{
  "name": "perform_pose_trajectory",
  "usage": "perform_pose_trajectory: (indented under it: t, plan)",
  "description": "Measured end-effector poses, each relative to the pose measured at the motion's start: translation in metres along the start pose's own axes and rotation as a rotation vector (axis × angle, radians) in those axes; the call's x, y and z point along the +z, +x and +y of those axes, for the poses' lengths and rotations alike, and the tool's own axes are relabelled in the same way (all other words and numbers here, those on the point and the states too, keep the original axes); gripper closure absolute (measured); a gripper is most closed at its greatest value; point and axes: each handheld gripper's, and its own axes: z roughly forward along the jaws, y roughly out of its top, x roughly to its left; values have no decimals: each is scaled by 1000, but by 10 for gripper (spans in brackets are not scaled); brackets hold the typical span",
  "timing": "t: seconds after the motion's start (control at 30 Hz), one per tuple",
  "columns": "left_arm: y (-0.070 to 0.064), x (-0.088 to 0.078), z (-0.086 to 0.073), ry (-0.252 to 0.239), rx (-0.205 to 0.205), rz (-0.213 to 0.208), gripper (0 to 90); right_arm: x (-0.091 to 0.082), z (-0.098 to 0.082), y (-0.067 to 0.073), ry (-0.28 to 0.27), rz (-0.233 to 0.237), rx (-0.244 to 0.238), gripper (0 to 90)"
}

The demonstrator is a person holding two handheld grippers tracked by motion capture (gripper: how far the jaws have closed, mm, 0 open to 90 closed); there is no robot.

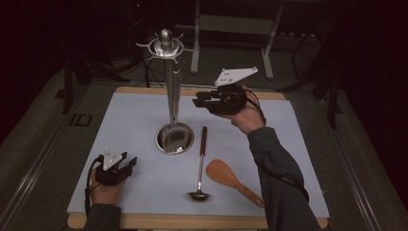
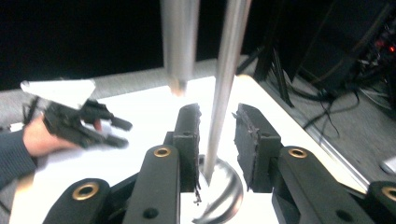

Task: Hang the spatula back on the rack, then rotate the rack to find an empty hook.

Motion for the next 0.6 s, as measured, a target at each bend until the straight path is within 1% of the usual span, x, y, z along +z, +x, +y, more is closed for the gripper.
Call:
perform_pose_trajectory:
  t: [0.13,0.27,0.37,0.5,0.6]
  plan:
    - [0,0,0,1,-1,-1,558,0,-8,-2,77,-30,-27,704]
    - [0,0,0,0,-1,-1,563,1,-17,-3,141,-44,-45,690]
    - [0,0,0,-3,-2,-1,567,4,-26,-4,166,-43,-43,683]
    - [0,-1,0,-12,-3,-2,580,5,-38,-8,200,-54,-34,666]
    - [2,-2,0,-13,-7,-9,605,4,-44,-10,207,-56,-23,658]
